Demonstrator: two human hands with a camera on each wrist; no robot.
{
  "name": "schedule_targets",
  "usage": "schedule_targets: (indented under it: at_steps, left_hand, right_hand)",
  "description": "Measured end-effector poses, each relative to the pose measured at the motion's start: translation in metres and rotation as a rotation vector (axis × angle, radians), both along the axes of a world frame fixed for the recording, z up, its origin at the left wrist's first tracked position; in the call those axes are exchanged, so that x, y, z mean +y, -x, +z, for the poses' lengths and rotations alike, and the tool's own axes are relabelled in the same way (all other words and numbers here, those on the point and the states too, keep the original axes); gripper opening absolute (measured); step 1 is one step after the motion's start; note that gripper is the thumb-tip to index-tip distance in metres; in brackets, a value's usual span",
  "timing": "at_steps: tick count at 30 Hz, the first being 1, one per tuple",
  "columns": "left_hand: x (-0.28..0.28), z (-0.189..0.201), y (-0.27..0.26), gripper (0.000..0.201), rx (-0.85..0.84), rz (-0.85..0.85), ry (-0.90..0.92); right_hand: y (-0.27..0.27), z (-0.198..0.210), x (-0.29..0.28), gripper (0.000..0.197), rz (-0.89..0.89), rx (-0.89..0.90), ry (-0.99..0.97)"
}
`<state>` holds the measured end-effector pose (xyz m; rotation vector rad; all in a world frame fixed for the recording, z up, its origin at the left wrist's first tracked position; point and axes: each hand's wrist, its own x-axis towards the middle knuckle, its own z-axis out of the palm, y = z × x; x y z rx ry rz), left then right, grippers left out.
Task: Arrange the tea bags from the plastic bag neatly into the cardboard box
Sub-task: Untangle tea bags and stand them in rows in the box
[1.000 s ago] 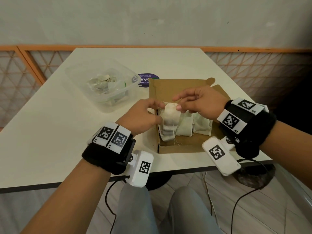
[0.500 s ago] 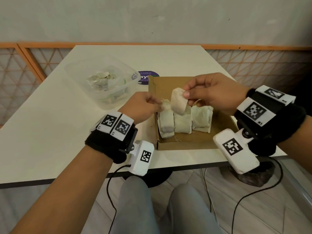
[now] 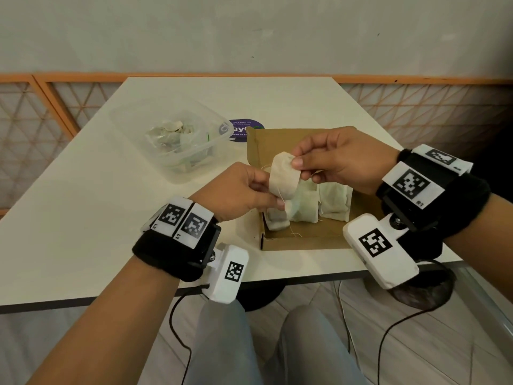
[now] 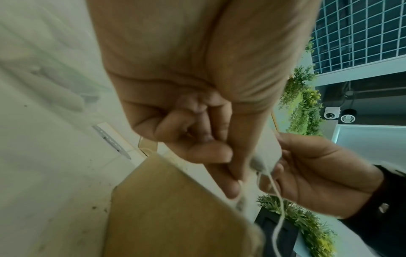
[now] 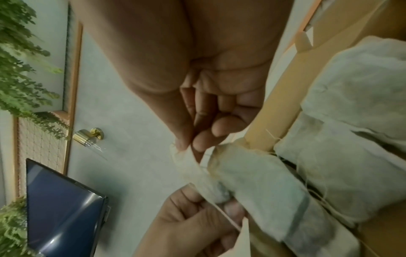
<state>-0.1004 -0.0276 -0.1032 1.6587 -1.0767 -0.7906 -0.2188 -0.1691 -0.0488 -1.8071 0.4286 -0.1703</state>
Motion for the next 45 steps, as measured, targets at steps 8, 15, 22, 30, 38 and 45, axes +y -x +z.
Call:
schedule_targets:
  at_steps: [8,15,22,30,38,45]
  left_hand:
    - [-0.006,0.007,-0.013,0.015,-0.145,0.123,-0.022]
    - [-0.006,0.01,-0.011,0.032,-0.048,-0.069,0.054]
    - [-0.011,0.014,-0.017,0.011,-0.066,0.136,0.035]
    - [-0.015,0.027,-0.008,0.016,-0.038,0.062,-0.042]
    - [-0.015,0.03,0.006,0.022,0.122,0.029,-0.018]
    - [-0.016,0.022,0.009,0.011,0.071,0.113,-0.036]
  right_hand:
    - [-0.006,0.004,-0.002,0.008,-0.009,-0.033,0.019]
    - [-0.011,0.011,-0.002,0.008,-0.007,-0.057,-0.009]
    - [0.006,0.027,-0.007,0.019,0.028,-0.133,0.048]
    - [0.017,0.015,-0.003,0.019,0.138,-0.088,0.182]
    - [0.007,-0.003,-0.013,0.015,-0.044,-0.086,0.359]
    - [0.012,-0.023,-0.004,0.032,-0.136,0.019,0.225]
